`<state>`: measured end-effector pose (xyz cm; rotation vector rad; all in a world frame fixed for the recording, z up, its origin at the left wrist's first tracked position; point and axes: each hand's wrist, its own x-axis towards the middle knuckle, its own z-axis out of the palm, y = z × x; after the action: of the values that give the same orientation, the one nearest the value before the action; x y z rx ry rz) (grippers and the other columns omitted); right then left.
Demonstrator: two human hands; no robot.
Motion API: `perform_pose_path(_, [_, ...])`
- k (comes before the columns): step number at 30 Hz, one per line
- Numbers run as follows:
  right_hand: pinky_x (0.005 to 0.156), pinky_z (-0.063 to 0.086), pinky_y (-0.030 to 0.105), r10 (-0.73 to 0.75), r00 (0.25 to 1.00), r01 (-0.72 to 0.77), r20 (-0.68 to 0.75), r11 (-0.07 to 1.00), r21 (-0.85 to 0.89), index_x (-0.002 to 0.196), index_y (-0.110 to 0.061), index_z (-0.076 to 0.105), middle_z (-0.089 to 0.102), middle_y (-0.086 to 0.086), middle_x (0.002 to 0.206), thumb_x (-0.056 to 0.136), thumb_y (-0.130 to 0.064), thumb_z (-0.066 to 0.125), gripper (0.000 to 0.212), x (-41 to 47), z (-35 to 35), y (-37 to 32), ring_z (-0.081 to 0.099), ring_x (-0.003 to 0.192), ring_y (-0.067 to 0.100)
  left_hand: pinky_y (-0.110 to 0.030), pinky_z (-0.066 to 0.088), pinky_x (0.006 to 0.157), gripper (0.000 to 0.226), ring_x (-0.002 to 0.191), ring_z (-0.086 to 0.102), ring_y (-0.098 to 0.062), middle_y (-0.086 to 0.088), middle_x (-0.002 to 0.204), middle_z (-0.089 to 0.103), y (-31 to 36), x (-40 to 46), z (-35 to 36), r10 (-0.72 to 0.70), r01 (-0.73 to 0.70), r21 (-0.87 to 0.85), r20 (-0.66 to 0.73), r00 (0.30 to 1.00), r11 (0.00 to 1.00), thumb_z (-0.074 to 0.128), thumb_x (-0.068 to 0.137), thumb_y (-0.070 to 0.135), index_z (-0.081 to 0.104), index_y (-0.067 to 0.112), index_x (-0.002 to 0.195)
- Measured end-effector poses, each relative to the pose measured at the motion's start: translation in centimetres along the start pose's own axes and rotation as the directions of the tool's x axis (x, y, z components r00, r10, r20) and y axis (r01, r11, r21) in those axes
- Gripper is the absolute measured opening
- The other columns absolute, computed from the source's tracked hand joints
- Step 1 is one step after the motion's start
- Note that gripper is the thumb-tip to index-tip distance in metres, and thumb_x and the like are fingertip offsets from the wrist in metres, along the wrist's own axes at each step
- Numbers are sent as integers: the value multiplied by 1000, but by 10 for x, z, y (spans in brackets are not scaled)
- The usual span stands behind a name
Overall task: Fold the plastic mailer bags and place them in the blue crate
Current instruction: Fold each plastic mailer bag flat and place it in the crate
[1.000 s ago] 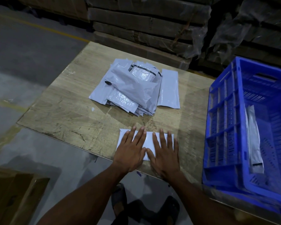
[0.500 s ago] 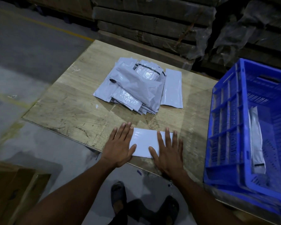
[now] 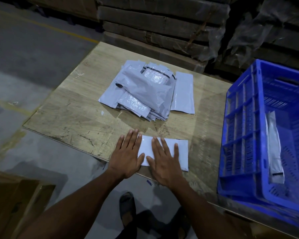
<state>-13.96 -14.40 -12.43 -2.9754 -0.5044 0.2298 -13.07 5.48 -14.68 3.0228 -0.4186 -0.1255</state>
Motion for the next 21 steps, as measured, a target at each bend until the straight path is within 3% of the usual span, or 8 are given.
perform_pose_path(7, [122,0,59,131,990,-130,43,991,-21,162,-27,1,-11,0,169,99,-67,1,74,-19,-9,41,-13,155,26,-57,12,127,77,160,-2,-34,-15,173,-1,-1,-1,-1,0,0,15,3,1000,1000,17,104,55,13,8,165])
perform_pose_path(12, [122,-8,55,202,976,-209,76,972,109,162,-27,-3,-21,3,167,97,-60,-5,72,-20,-16,49,-23,152,25,-60,-4,124,79,158,-13,-38,-15,172,-11,-4,1,0,19,-19,-5,27,999,1000,3,104,61,7,12,165])
perform_pose_path(14, [123,-8,55,241,970,-242,21,964,110,161,-21,7,-9,8,169,99,-52,4,70,-16,-19,51,-14,154,28,-61,-7,123,77,157,-8,-41,-19,171,-6,-2,4,-6,8,-8,-18,-9,1000,1000,0,105,58,7,10,164])
perform_pose_path(16, [123,2,56,149,988,-148,-31,988,39,158,-10,24,13,13,168,101,-39,19,64,-9,-17,46,8,155,32,-58,0,124,68,157,9,-43,-23,169,13,13,11,-12,46,-52,-61,-97,994,997,13,108,43,19,1,161])
perform_pose_path(18, [119,13,54,37,998,-36,-55,999,28,152,-5,38,30,14,162,100,-31,30,59,-2,-9,39,27,151,33,-44,6,127,59,151,30,-42,-25,162,34,45,19,-13,109,-158,-262,-190,976,952,26,104,25,36,-5,154])
perform_pose_path(21, [119,16,53,9,998,-9,-59,1000,15,155,-11,34,28,9,164,101,-31,41,58,-3,4,35,17,154,30,-33,8,127,55,152,33,-29,-18,161,38,90,25,-9,67,-150,-515,-177,982,844,22,108,23,39,-2,154])
